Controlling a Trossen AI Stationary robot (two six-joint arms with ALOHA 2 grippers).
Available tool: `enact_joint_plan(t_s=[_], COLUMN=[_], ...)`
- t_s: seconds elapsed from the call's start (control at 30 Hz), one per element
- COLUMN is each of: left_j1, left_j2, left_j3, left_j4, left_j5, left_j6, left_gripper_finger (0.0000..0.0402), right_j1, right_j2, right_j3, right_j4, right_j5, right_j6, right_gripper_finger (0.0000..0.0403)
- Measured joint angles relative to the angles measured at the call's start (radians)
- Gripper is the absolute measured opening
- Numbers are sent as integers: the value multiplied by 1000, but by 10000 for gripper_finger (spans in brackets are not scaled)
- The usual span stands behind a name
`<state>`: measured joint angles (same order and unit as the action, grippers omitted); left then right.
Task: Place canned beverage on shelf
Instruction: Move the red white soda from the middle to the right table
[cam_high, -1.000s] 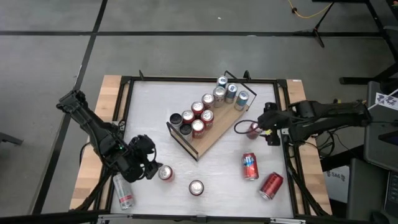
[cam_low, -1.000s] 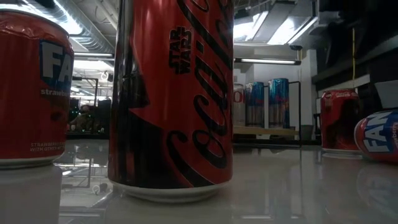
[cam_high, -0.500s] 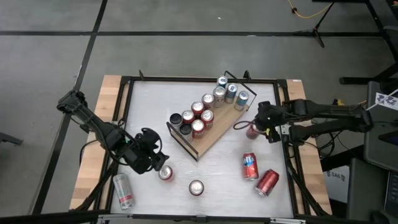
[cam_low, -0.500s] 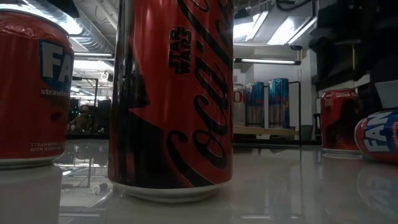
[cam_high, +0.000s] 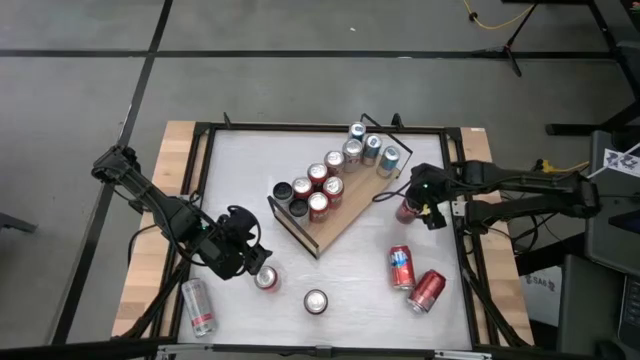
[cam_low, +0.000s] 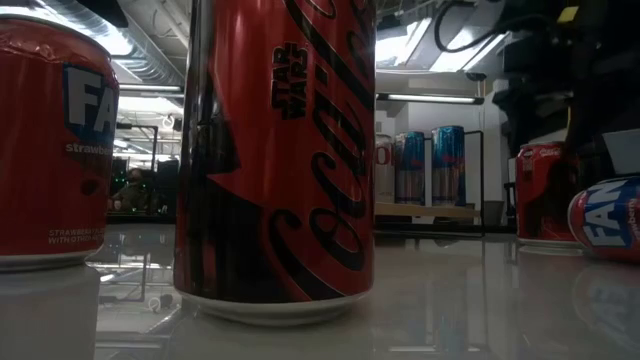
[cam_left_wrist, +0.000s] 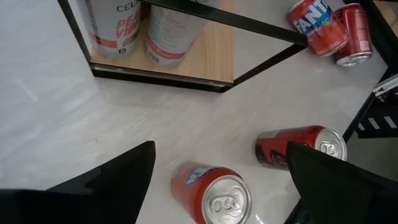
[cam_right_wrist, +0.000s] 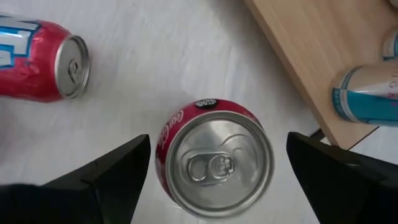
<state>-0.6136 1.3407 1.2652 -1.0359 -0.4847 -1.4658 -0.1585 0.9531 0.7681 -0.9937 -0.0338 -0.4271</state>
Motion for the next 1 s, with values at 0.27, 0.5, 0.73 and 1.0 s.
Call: enact_joint_plan(t_s=[0.27,0.5,0.73,1.0], left_j1=[0,0,0,0], left_j2=[0,0,0,0], left_j3=[0,0,0,0], left_j4=[0,0,1,2], left_j5=[-3,-4,-5,-5], left_j6=[0,-20,-26,-27], left_gripper_finger=[354,354,354,354], right_j1=[0,1,1,1], right_j2=[0,22,87,141], right_j3=[-13,-13,-13,-9], right_j4=[6,-2,2,4], right_j5=[4,4,4,5], right_j6=[0,34,34,37], right_gripper_finger=[365,365,365,307])
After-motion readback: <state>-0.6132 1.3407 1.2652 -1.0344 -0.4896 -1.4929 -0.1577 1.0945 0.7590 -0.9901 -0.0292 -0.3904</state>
